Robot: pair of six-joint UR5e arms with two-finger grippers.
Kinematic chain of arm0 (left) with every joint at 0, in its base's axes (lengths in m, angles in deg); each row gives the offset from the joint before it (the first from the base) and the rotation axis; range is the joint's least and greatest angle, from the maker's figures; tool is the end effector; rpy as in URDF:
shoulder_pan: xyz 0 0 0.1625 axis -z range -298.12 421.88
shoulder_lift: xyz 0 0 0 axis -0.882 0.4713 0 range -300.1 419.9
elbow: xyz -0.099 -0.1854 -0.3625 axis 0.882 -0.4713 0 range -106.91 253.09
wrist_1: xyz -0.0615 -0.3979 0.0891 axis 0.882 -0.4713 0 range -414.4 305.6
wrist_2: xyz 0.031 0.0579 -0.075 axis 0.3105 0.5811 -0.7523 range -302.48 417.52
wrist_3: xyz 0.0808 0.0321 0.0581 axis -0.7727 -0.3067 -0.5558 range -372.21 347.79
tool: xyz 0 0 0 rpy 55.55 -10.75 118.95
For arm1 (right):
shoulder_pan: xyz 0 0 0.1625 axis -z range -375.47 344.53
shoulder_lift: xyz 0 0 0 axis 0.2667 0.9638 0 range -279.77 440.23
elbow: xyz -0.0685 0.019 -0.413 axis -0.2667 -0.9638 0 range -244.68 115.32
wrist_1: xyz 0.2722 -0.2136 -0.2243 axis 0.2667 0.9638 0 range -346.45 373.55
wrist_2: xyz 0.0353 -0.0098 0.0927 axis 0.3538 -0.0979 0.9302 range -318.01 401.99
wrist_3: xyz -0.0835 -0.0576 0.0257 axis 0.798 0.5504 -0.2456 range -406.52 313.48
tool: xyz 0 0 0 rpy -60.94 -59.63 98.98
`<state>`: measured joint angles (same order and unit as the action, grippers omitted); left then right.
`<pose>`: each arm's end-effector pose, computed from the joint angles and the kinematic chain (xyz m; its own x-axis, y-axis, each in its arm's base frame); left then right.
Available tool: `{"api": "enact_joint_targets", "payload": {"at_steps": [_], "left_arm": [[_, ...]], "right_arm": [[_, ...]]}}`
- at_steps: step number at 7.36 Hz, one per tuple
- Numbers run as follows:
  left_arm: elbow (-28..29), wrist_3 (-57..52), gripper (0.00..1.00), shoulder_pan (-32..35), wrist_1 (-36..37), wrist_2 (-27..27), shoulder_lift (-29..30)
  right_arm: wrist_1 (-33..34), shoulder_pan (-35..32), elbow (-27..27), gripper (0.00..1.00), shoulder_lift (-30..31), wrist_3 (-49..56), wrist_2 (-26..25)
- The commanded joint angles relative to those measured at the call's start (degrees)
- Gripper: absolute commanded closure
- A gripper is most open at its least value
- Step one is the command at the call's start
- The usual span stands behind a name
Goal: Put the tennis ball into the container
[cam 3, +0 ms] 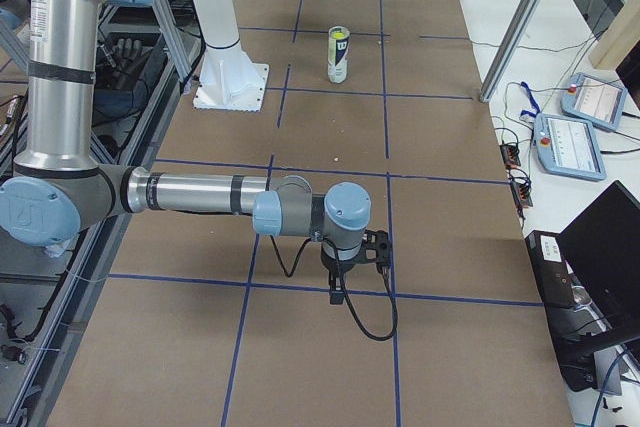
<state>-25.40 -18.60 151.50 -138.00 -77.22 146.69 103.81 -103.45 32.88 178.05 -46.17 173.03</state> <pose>-0.0567 -0.4638 0.6211 0.7051 0.1022 -0.7017 -0.0856 0.9946 0.0589 0.0493 -0.4342 0.6593 0.7537 -0.0269 0.6566 0.0400 0.9992 -0.0049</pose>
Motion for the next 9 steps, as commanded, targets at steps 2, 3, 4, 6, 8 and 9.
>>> {"api": "enact_joint_targets", "payload": {"at_steps": [2, 3, 4, 6, 8, 9], "left_arm": [[0.6, -1.3, 0.00, 0.8, -0.2, 0.2, -0.2], [1.0, -1.0, 0.00, 0.7, -0.2, 0.6, 0.0], [1.2, -1.1, 0.00, 0.7, -0.2, 0.7, -0.1], [1.0, -1.1, 0.00, 0.6, -0.2, 0.3, 0.1], [0.8, -1.2, 0.00, 0.6, -0.2, 0.3, 0.1], [0.7, -1.2, 0.00, 0.6, -0.1, 0.3, 0.2]], "right_arm": [[0.0, 0.0, 0.0, 0.00, 0.0, 0.0, 0.0], [0.0, 0.0, 0.0, 0.00, 0.0, 0.0, 0.0], [0.0, 0.0, 0.0, 0.00, 0.0, 0.0, 0.0], [0.0, 0.0, 0.0, 0.00, 0.0, 0.0, 0.0], [0.0, 0.0, 0.0, 0.00, 0.0, 0.0, 0.0], [0.0, 0.0, 0.0, 0.00, 0.0, 0.0, 0.0]]}}
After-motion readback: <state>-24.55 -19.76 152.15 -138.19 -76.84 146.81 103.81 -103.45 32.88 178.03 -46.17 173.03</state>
